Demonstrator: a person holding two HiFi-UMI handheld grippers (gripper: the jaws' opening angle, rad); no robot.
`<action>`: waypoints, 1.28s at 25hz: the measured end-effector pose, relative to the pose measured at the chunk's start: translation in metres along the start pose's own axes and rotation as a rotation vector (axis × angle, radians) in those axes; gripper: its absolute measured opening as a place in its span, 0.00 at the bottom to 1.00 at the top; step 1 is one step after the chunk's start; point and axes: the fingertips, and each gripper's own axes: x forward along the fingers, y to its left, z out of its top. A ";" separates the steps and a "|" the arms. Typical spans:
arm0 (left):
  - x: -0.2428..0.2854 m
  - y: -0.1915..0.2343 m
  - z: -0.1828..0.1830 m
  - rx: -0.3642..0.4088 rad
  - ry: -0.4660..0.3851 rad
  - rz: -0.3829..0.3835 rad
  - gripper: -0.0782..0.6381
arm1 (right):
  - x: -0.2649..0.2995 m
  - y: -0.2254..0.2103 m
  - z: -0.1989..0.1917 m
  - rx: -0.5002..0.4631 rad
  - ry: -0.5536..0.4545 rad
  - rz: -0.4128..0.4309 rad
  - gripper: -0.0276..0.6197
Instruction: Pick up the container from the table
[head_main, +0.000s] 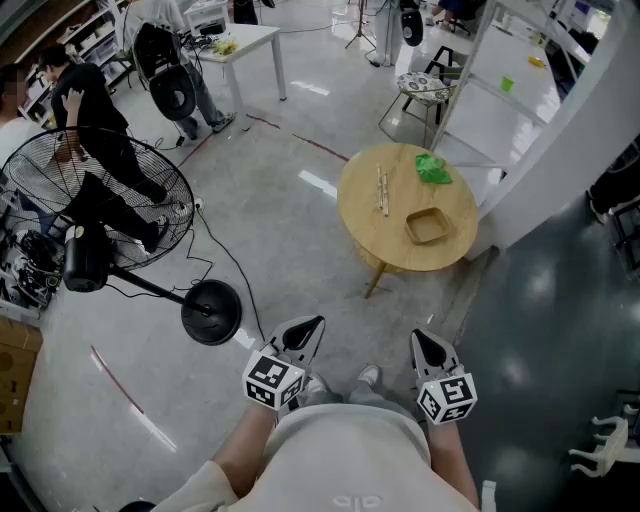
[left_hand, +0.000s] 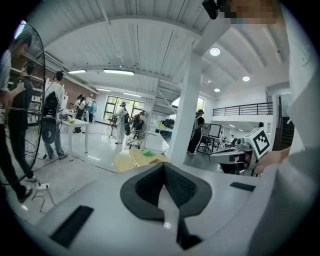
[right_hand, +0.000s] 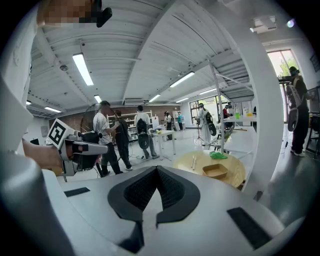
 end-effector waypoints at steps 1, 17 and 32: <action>-0.005 0.000 0.001 -0.001 -0.003 -0.005 0.13 | -0.001 0.005 0.000 -0.003 0.002 -0.002 0.08; -0.033 0.037 -0.019 -0.051 0.021 -0.012 0.13 | 0.014 0.029 0.000 0.021 -0.004 -0.052 0.08; 0.095 0.113 0.012 -0.065 0.068 0.145 0.13 | 0.151 -0.106 0.027 0.026 0.058 0.059 0.08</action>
